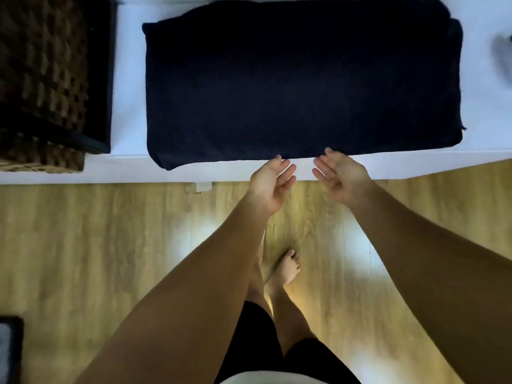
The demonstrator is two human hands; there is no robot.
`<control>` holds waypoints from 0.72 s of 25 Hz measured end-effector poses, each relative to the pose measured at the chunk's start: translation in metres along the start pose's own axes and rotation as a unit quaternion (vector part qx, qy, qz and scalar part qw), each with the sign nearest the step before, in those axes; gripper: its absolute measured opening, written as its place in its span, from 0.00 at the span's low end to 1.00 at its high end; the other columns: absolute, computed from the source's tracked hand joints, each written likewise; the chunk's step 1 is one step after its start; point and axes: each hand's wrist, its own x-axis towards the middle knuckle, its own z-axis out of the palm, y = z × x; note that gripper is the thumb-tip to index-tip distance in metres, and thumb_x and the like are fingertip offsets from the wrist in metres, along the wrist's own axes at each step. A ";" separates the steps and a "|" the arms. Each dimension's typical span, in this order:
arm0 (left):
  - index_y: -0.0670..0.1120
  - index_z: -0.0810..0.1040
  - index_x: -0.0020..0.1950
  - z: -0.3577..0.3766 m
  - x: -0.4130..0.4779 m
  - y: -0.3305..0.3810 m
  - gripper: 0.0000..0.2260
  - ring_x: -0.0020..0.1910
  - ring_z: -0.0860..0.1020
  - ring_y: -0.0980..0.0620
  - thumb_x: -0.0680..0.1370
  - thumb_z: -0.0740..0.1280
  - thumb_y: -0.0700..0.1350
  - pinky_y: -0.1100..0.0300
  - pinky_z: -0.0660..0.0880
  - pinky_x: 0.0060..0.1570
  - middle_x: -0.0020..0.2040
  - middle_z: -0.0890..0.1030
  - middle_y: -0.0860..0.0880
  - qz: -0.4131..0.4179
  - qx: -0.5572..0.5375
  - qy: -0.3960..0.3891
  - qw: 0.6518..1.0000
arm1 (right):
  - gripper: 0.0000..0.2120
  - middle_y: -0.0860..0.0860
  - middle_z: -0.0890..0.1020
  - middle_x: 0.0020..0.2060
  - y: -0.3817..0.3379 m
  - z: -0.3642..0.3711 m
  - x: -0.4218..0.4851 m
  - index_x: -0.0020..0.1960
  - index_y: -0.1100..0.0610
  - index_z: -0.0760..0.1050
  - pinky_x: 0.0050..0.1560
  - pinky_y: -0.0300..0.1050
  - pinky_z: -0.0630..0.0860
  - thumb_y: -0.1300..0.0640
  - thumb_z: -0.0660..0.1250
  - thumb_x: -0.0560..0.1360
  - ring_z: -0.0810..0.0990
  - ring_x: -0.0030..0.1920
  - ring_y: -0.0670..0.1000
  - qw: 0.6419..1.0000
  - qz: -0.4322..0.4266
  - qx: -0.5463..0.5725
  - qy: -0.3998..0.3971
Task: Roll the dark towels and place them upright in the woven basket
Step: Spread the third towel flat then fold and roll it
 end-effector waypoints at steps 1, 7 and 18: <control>0.42 0.75 0.62 0.007 0.004 -0.002 0.10 0.60 0.80 0.46 0.82 0.64 0.42 0.51 0.76 0.62 0.62 0.80 0.43 -0.010 -0.015 -0.006 1.000 | 0.01 0.56 0.81 0.55 0.000 0.001 0.002 0.49 0.59 0.78 0.52 0.48 0.81 0.61 0.68 0.78 0.83 0.54 0.53 1.000 0.012 0.023 0.004; 0.41 0.74 0.64 0.027 0.016 0.002 0.13 0.58 0.80 0.45 0.81 0.66 0.43 0.48 0.79 0.56 0.57 0.79 0.42 -0.038 -0.072 0.058 0.995 | 0.09 0.56 0.82 0.54 -0.005 0.010 0.006 0.53 0.59 0.77 0.52 0.53 0.82 0.57 0.71 0.76 0.84 0.52 0.54 0.989 0.063 0.136 -0.004; 0.44 0.79 0.51 0.038 0.019 0.002 0.07 0.53 0.81 0.51 0.77 0.72 0.45 0.50 0.80 0.54 0.51 0.80 0.47 -0.024 -0.103 0.159 0.982 | 0.08 0.53 0.84 0.51 -0.014 0.005 0.009 0.53 0.56 0.78 0.45 0.51 0.84 0.56 0.71 0.76 0.85 0.48 0.51 0.988 0.080 0.113 0.062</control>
